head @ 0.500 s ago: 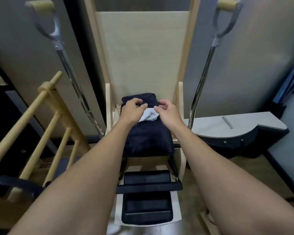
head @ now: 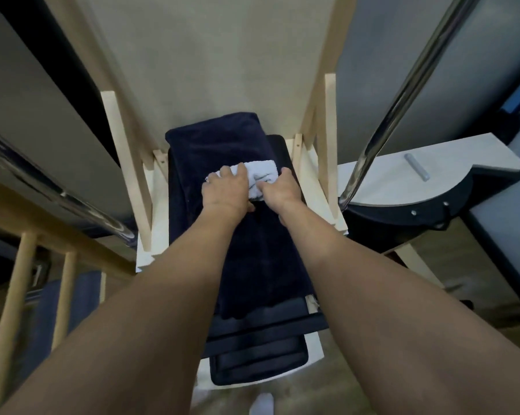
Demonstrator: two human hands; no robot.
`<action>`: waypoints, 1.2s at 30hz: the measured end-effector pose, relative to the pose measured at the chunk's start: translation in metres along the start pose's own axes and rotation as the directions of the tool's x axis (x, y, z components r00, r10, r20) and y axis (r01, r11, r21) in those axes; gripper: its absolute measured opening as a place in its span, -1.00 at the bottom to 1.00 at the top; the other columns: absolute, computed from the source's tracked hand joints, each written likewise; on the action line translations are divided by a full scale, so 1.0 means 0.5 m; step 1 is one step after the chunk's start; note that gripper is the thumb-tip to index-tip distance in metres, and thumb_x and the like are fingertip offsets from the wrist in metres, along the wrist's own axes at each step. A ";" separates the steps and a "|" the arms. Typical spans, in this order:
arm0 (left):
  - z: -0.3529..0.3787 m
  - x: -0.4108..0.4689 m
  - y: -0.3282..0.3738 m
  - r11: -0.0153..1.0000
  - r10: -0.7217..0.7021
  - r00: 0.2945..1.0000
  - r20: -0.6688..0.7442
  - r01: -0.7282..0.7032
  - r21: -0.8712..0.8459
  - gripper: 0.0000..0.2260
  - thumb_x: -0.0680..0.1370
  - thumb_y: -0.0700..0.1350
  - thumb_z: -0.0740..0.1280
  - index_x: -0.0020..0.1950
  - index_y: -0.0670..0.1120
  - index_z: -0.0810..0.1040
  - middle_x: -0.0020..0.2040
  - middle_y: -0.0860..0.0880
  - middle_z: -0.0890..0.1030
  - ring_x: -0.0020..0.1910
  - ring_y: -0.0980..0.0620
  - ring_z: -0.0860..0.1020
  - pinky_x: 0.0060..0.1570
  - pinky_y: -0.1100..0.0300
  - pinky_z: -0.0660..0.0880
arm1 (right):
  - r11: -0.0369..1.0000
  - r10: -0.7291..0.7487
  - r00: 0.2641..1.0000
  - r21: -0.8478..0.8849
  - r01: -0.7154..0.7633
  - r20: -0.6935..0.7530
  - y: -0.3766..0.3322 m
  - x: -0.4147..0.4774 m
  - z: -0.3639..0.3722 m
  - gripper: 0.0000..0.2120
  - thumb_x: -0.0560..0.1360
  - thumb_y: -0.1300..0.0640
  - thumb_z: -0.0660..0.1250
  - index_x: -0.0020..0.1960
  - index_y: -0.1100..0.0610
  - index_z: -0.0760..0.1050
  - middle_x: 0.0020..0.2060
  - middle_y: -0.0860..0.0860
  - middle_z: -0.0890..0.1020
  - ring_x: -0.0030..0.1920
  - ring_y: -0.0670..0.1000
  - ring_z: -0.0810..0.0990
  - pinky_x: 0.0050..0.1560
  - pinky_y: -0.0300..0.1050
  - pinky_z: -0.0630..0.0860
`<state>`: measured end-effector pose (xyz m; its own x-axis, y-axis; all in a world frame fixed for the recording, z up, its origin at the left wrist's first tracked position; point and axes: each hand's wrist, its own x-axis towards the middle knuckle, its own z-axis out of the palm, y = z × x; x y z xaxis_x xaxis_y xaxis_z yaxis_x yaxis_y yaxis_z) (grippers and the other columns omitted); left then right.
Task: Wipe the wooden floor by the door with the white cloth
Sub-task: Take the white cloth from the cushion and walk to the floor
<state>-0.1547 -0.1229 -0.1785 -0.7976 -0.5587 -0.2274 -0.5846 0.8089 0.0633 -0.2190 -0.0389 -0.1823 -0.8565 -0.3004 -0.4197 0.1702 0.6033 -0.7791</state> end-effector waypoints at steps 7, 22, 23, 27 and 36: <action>-0.059 0.010 0.008 0.982 0.185 0.959 -0.214 -0.187 0.008 -0.80 0.52 -0.02 0.29 0.03 -0.13 0.50 -0.01 -0.12 0.59 0.02 -0.15 0.50 -0.04 0.02 0.40 | 0.980 -0.040 0.999 0.192 0.043 -0.019 -0.025 -0.004 -0.045 -0.92 0.40 0.17 0.23 -0.15 0.14 0.47 -0.23 0.05 0.55 -0.31 0.03 0.47 -0.34 -0.11 0.40; -0.145 -0.384 0.509 0.539 0.536 0.836 0.115 -0.234 -0.809 -0.74 0.37 -0.17 0.42 0.04 -0.10 0.56 -0.09 -0.03 0.58 -0.09 -0.01 0.54 -0.11 0.15 0.44 | 0.980 0.118 0.864 0.198 -0.022 -0.490 0.217 -0.392 -0.585 -0.48 0.43 -0.24 0.28 0.10 0.20 0.44 -0.02 0.09 0.60 0.03 0.13 0.57 -0.04 -0.06 0.48; -0.143 -0.431 0.557 0.526 0.554 0.826 0.102 -0.253 -0.812 -0.73 0.40 -0.17 0.41 0.09 -0.06 0.54 -0.04 -0.03 0.58 -0.04 -0.01 0.55 -0.08 0.15 0.45 | 0.977 0.124 0.849 0.213 -0.015 -0.513 0.253 -0.436 -0.630 -0.53 0.48 -0.23 0.22 0.05 0.18 0.45 -0.03 0.09 0.59 0.05 0.14 0.56 0.01 -0.02 0.47; -0.122 -0.643 0.742 0.409 0.672 0.736 0.084 -0.273 -0.871 -0.91 0.46 -0.21 0.31 -0.13 -0.03 0.56 -0.15 -0.03 0.60 -0.12 0.01 0.55 -0.18 0.18 0.46 | 0.965 0.181 0.776 0.263 -0.020 -0.605 0.410 -0.627 -0.798 -0.76 0.58 -0.02 0.12 0.04 0.11 0.46 0.01 0.08 0.57 0.12 0.15 0.54 0.12 0.00 0.47; -0.079 -1.178 1.096 0.253 0.855 0.513 0.076 -0.284 -0.925 -0.82 0.47 -0.29 0.17 -0.25 -0.08 0.47 -0.34 -0.04 0.49 -0.32 0.00 0.45 -0.37 0.21 0.35 | 0.850 0.358 0.499 0.496 0.175 -0.789 0.712 -1.116 -1.064 -0.67 0.52 0.13 0.28 0.28 0.06 0.37 0.08 -0.01 0.53 -0.02 -0.01 0.55 0.01 -0.11 0.49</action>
<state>-0.0113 0.6422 0.0285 -0.8979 0.4184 -0.1365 -0.0589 0.1931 0.9794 0.0605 0.7368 0.0222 -0.7513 0.6488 -0.1210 0.2370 0.0940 -0.9669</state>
